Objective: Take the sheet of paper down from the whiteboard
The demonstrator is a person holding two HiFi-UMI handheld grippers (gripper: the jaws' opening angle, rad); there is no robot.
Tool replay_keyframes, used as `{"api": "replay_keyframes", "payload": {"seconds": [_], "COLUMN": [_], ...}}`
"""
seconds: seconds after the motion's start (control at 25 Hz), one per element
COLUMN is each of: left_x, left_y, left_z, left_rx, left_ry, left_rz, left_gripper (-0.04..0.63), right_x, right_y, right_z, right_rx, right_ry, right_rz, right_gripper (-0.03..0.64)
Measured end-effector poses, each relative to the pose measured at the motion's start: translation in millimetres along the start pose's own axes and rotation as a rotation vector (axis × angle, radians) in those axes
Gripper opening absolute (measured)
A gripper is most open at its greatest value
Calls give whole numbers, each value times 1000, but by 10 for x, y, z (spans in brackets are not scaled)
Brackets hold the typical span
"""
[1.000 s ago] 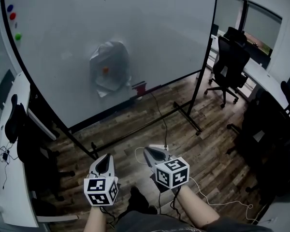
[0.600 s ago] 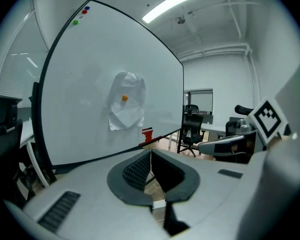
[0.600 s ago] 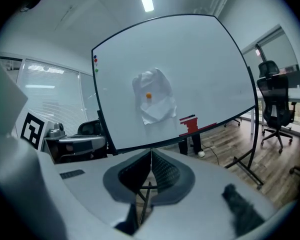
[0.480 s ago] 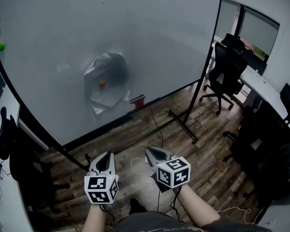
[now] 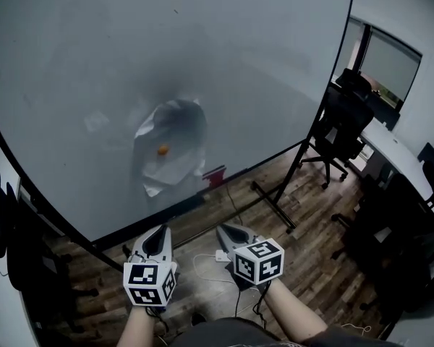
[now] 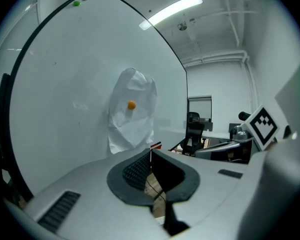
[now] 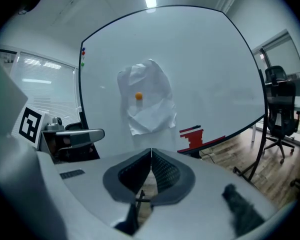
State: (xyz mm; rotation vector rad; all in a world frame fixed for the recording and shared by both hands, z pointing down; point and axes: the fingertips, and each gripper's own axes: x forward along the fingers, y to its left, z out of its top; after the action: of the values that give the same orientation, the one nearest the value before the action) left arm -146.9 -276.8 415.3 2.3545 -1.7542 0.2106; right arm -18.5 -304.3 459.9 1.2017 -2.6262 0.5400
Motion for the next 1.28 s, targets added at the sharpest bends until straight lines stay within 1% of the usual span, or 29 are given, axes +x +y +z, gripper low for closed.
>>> {"api": "replay_keyframes", "payload": {"seconds": [0.12,0.28,0.44,0.56,0.8,1.12,1.28], "left_x": [96,189,280,340,507,797,907], "left_y": [95,91,81,122,181,227,280], "left_z": [18,-4,-14,8,162,265,309], "left_rx": [0,2,0,-5,-24,-31,-32], "left_ry": [-2,9,22,20,13,12,12], "left_rz": [-9,-12,10,54,154,274,327], "left_gripper": [18,18,18,18,18,18,18], "right_x": [94,167,256,405,726,1111,1287], "right_y": [-27,-108,-211,-314,-456,-716,-788], "right_z": [-4,-11,81,169,376,543,624], "right_rx": [-8,-2,7,12,-22,-43,-26], "right_ry": [8,19,3,-6,24,50,49], "right_rz": [-5,-8,8,35,136,215,262], "right_gripper": [21,21,23,23,23,23,23]}}
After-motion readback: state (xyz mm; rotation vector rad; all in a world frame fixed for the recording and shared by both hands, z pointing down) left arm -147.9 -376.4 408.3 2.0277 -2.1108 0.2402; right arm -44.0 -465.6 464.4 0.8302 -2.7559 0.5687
